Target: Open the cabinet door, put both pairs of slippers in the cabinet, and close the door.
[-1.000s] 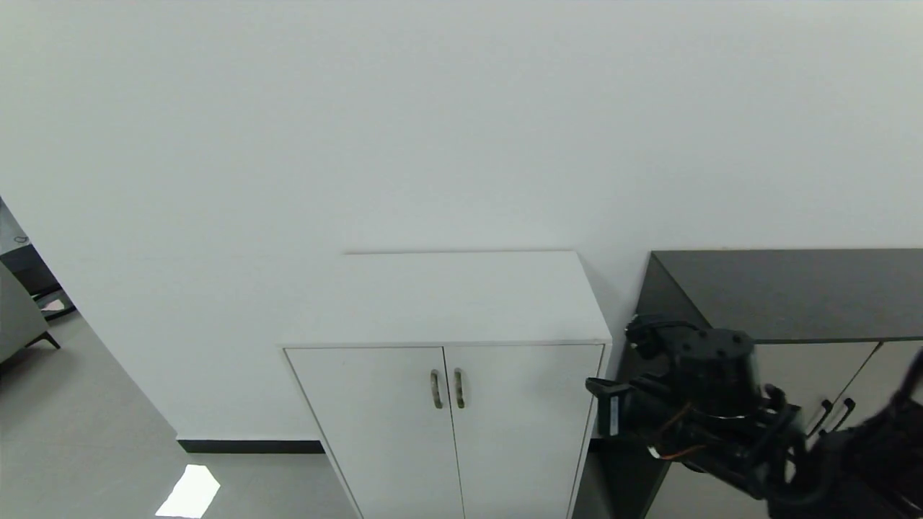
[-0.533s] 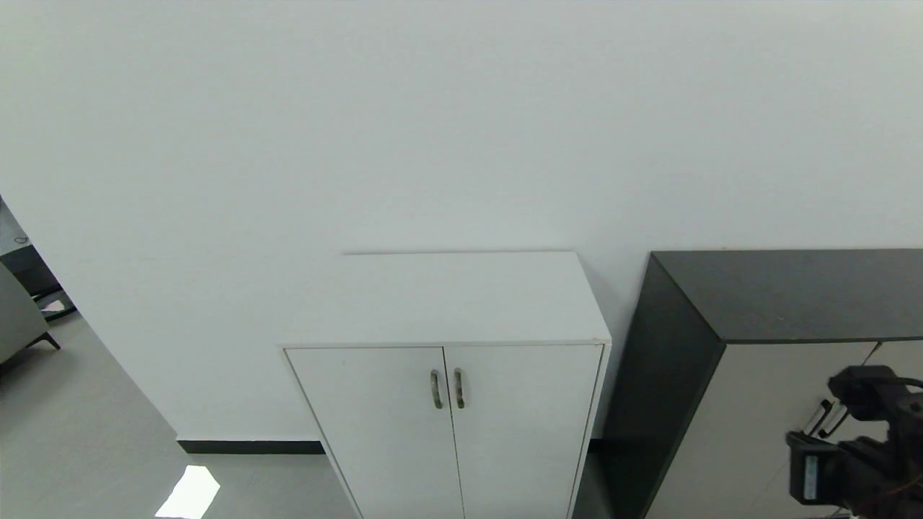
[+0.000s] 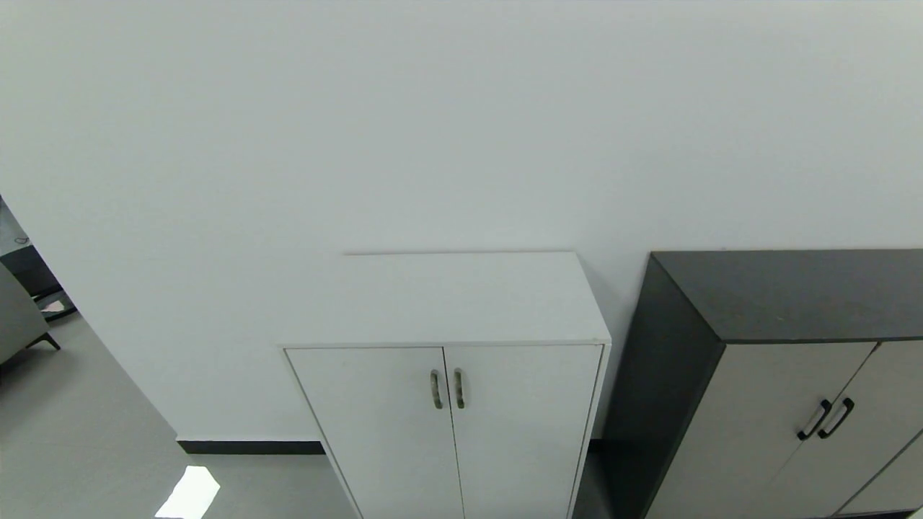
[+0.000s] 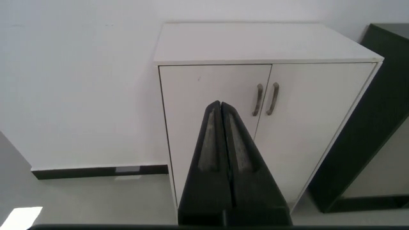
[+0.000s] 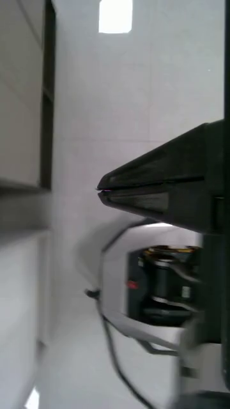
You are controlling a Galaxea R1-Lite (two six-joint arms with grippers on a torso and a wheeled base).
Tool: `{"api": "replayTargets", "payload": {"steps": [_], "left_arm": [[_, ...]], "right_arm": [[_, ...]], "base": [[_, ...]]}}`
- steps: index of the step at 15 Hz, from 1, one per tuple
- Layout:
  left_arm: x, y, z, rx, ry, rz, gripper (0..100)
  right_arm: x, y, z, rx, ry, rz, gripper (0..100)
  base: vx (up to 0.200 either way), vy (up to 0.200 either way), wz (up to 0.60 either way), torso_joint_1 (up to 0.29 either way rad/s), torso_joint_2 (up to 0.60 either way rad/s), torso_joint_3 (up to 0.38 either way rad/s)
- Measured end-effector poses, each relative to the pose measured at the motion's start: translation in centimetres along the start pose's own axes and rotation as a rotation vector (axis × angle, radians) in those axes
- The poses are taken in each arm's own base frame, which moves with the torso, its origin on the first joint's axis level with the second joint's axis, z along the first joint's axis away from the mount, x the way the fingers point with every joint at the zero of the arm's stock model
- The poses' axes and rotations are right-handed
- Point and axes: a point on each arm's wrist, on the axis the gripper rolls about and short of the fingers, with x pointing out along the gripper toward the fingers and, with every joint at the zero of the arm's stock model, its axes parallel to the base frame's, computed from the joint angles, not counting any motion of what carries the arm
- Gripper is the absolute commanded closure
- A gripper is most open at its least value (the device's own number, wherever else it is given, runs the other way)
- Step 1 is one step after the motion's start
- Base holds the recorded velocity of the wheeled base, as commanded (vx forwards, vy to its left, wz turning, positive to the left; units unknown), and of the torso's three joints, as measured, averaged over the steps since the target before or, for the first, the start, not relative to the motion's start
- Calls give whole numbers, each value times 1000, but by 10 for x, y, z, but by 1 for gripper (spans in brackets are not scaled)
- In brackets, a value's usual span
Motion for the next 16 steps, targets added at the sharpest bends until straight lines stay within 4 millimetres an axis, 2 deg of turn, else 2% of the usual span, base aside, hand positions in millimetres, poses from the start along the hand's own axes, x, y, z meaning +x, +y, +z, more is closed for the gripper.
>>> {"api": "replayTargets", "payload": {"steps": [3,7,12,16], "left_arm": [[0,0,0,0,0,0,100],[0,0,0,-3,0,-1,100],[0,0,0,-5,0,0,100],[0,0,0,-5,0,0,100]], "right_arm": [[-17,-3,-19,-71,-51,89,100],[-26,-4,-23,-117,-154,145,100],[-32,-8,-26,-41,-244,63,100],[-42,-10,-34,16,-394,0,100]], "base": [[0,0,0,0,0,0],[0,0,0,0,0,0],[0,0,0,0,0,0],[0,0,0,0,0,0]]}}
